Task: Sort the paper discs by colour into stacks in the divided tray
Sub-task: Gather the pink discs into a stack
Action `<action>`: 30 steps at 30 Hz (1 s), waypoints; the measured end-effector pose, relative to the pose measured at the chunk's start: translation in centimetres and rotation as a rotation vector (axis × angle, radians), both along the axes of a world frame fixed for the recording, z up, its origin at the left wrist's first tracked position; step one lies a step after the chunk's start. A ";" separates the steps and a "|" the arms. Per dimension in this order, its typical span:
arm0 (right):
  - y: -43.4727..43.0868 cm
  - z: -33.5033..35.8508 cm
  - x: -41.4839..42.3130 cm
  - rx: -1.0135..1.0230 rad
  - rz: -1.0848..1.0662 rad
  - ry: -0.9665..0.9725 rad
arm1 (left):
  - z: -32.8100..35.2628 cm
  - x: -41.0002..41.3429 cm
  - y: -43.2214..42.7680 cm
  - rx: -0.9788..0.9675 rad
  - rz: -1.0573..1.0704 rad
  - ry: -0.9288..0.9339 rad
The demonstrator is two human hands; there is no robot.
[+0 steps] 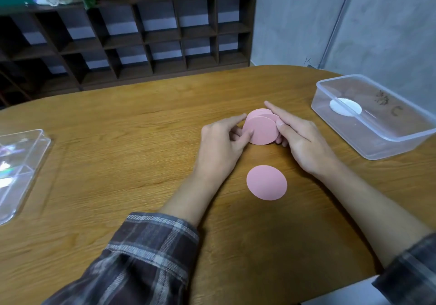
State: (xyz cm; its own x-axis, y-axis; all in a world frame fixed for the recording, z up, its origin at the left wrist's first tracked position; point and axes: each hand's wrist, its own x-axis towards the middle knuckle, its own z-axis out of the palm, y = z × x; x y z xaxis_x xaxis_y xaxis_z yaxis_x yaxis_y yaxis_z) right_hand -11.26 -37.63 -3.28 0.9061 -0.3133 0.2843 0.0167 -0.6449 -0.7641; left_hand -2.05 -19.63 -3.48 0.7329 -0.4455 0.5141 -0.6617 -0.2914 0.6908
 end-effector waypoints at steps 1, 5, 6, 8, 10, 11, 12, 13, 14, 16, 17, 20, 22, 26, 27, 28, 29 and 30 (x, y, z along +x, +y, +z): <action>0.0 0.0 0.0 0.011 0.001 0.008 | 0.0 0.0 0.0 0.002 0.010 0.007; 0.2 0.3 -0.1 0.030 0.029 0.066 | 0.2 -0.1 0.0 -0.002 0.037 0.012; 0.4 0.3 -0.1 -0.001 0.034 0.090 | 0.3 -0.2 0.0 0.006 0.041 0.022; 0.6 0.3 0.0 -0.104 0.038 0.127 | 0.4 -0.3 0.0 0.021 0.048 0.034; 0.8 0.3 0.1 -0.173 0.045 0.153 | 0.4 -0.4 -0.1 0.020 0.056 0.043; 0.9 0.3 0.1 -0.193 0.049 0.160 | 0.4 -0.5 -0.1 0.016 0.060 0.048; 0.9 0.3 0.1 -0.209 0.051 0.162 | 0.4 -0.5 -0.1 0.011 0.064 0.052; 1.0 0.3 0.0 -0.226 0.047 0.158 | 0.4 -0.6 -0.2 0.007 0.069 0.054; 1.0 0.3 0.1 -0.245 0.040 0.153 | 0.4 -0.6 -0.2 0.003 0.073 0.050; 0.9 0.3 0.1 -0.270 0.021 0.165 | 0.5 -0.9 -0.2 -0.003 0.074 0.038; 0.9 0.3 0.1 -0.273 0.019 0.181 | 0.5 -0.9 -0.1 -0.004 0.069 0.040; 0.5 0.1 0.1 -0.254 0.028 0.205 | 0.4 -0.9 0.3 0.025 0.028 0.063; 0.3 0.1 0.0 -0.236 0.043 0.181 | 0.1 -1.0 0.6 0.068 0.002 0.057; 0.3 0.2 0.0 -0.219 0.057 0.153 | -0.1 -1.4 1.7 0.120 -0.012 0.029; 0.2 0.2 0.0 -0.218 0.055 0.151 | 0.0 -1.6 2.0 0.131 -0.048 0.038; 0.2 0.1 0.0 -0.215 0.051 0.149 | 0.1 -1.7 2.4 0.146 -0.085 0.054; 0.1 0.1 0.1 -0.211 0.048 0.150 | 0.2 -1.8 2.7 0.155 -0.108 0.066; 0.1 0.1 0.1 -0.208 0.046 0.153 | 0.4 -1.8 2.9 0.151 -0.108 0.072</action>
